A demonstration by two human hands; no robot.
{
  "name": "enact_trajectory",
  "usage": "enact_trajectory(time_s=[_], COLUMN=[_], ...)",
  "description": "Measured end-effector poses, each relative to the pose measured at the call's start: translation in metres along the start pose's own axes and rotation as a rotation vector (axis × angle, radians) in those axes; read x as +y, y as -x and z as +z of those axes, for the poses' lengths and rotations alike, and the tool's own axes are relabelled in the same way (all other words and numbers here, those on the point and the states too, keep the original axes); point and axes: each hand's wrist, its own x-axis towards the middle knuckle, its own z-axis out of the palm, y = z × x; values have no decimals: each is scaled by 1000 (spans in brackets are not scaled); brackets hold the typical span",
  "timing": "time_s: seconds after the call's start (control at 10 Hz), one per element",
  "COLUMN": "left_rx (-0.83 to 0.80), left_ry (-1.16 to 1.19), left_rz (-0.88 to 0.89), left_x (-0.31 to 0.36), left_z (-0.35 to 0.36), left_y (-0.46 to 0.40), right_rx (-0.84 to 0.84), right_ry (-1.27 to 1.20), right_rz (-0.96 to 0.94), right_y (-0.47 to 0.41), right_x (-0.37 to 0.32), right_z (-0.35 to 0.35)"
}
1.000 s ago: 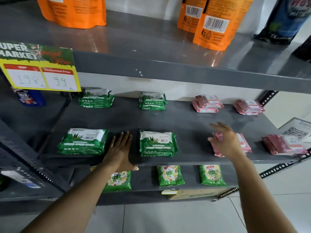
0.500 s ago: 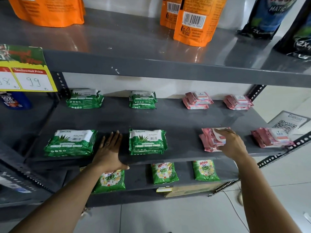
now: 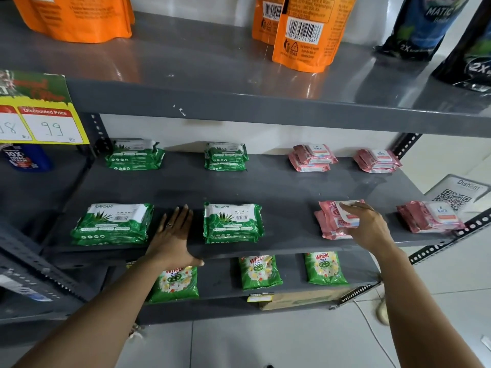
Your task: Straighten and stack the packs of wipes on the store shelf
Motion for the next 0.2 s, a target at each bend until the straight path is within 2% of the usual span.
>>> enact_trajectory(time_s=[0.1,0.2], left_rx=[-33,-40], left_ry=[-22,-13], left_rz=[-9,12], left_x=[-3,-2], left_z=[-2,3], left_y=[0,-5], right_rx=[-1,102], right_ry=[6,-5], right_rz=[-48,-183], right_y=[9,24], right_x=[-6,-24], right_z=[-2,0])
